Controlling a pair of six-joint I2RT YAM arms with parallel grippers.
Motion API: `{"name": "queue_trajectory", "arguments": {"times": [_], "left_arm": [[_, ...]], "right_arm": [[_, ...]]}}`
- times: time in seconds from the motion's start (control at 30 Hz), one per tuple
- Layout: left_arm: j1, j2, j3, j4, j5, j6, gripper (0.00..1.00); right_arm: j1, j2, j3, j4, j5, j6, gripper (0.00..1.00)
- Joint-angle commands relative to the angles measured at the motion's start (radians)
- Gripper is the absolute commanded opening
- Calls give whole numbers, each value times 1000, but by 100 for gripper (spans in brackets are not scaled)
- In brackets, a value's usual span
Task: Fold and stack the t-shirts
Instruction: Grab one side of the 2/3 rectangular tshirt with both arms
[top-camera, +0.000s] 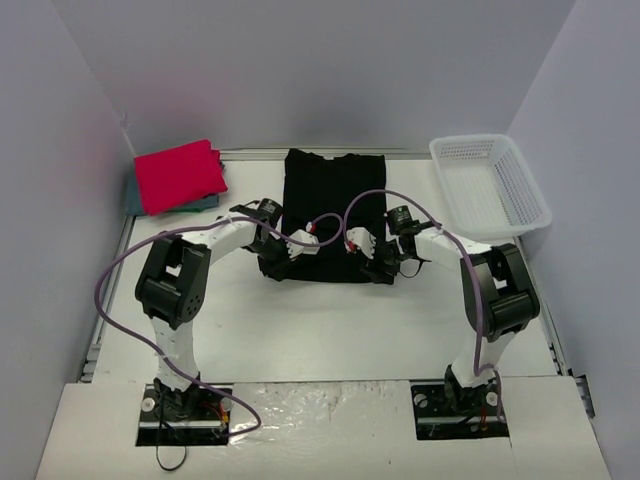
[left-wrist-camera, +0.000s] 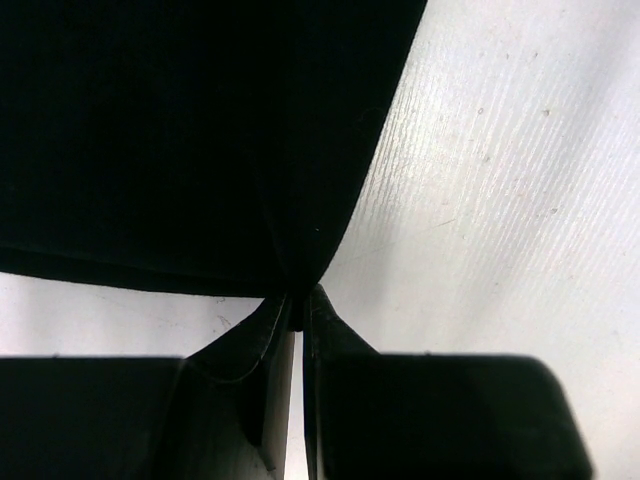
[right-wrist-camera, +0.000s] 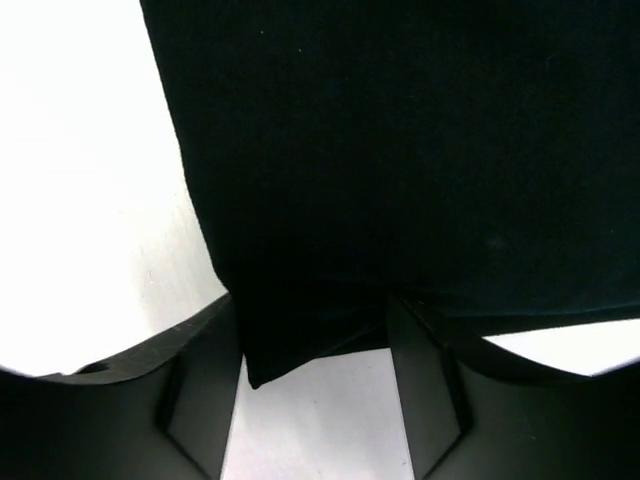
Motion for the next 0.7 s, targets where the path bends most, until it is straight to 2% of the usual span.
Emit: {"name": "queue_trajectory", "arguments": {"times": [0.0, 0.03, 0.1, 0.13, 0.23, 0.4, 0.67], "left_arm": [[2, 4, 27, -66, 19, 25, 2], [4, 6, 36, -72, 24, 21, 2], [6, 6, 44, -78, 27, 15, 2], [4, 6, 52, -86, 28, 12, 2], [6, 4, 72, -106, 30, 8, 2], [4, -17, 93, -153, 38, 1, 2], [1, -166, 102, -282, 68, 35, 2]], "right_arm": [[-3, 60, 0, -56, 59, 1, 47], [-3, 64, 11, -67, 62, 2, 36], [-3, 74, 17, -87, 73, 2, 25], [-3, 74, 22, -107, 74, 4, 15], [0, 61, 24, -144, 79, 7, 0], [10, -11, 25, -233, 63, 25, 0], [19, -211, 53, -418, -16, 31, 0]]}}
